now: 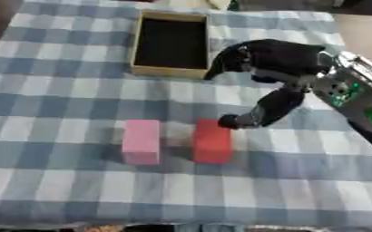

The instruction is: Pick up objects on the table and place them in the box.

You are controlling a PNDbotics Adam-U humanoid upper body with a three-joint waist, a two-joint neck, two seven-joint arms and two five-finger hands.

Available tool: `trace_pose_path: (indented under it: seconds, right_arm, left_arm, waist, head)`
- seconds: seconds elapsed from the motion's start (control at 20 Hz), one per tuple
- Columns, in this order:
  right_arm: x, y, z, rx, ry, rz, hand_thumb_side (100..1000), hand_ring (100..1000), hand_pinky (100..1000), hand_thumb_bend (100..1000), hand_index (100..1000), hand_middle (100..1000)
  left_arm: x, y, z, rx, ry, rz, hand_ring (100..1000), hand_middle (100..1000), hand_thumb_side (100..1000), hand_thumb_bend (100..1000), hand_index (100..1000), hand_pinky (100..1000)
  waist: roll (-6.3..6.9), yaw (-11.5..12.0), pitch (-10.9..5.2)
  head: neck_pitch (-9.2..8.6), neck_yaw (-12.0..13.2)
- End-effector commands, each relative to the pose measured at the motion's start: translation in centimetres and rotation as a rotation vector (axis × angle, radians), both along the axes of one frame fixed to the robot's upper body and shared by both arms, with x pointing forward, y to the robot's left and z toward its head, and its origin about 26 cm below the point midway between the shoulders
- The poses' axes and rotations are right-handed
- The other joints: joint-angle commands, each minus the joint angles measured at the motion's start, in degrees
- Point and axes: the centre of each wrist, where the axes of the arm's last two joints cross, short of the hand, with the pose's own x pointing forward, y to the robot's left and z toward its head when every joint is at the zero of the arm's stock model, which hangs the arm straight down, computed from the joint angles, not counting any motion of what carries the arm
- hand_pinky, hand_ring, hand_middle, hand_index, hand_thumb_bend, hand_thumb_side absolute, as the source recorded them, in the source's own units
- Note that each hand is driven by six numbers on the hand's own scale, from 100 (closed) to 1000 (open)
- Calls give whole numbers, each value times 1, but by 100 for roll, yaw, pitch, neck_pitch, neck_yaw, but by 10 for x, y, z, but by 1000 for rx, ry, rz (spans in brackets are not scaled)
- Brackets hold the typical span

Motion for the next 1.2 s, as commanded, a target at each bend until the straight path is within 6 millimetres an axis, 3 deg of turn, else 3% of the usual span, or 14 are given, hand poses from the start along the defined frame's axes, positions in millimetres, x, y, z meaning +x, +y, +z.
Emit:
trace_pose_path:
  seconds: [0.05,0.3,0.5,0.75,0.9,1.2]
  right_arm:
    - [-3,-7,10,-31,-11,8,596,854,824,468,832,694]
    - [-2,-4,8,-50,81,-3,442,845,822,486,804,662]
    - [-3,1,8,-63,147,-8,331,840,817,435,799,658]
    - [-6,7,5,-89,181,-27,337,843,818,453,804,665]
    - [-8,8,2,-98,197,-33,283,830,801,469,807,657]
    - [-13,8,0,-93,190,-48,337,824,802,501,810,641]
  left_arm:
    - [-2,1,9,37,-18,-10,540,563,936,104,790,641]
    - [-2,1,9,43,-13,-14,539,563,936,104,790,642]
    - [-2,0,9,45,-12,-19,538,563,936,103,790,642]
    - [-2,0,9,50,-11,-25,537,563,934,100,790,642]
    - [-1,-1,10,52,-11,-27,536,563,935,100,789,641]
    - [-1,-1,11,59,-10,-33,535,563,937,100,788,641]
  waist:
    - [34,-2,-87]
    - [37,6,-95]
    - [28,20,-98]
    - [19,37,-81]
    - [11,39,-66]
    - [-3,42,-38]
  head:
    - [33,-6]
    - [33,-11]
    - [33,-20]
    - [33,-40]
    - [33,-49]
    - [33,-62]
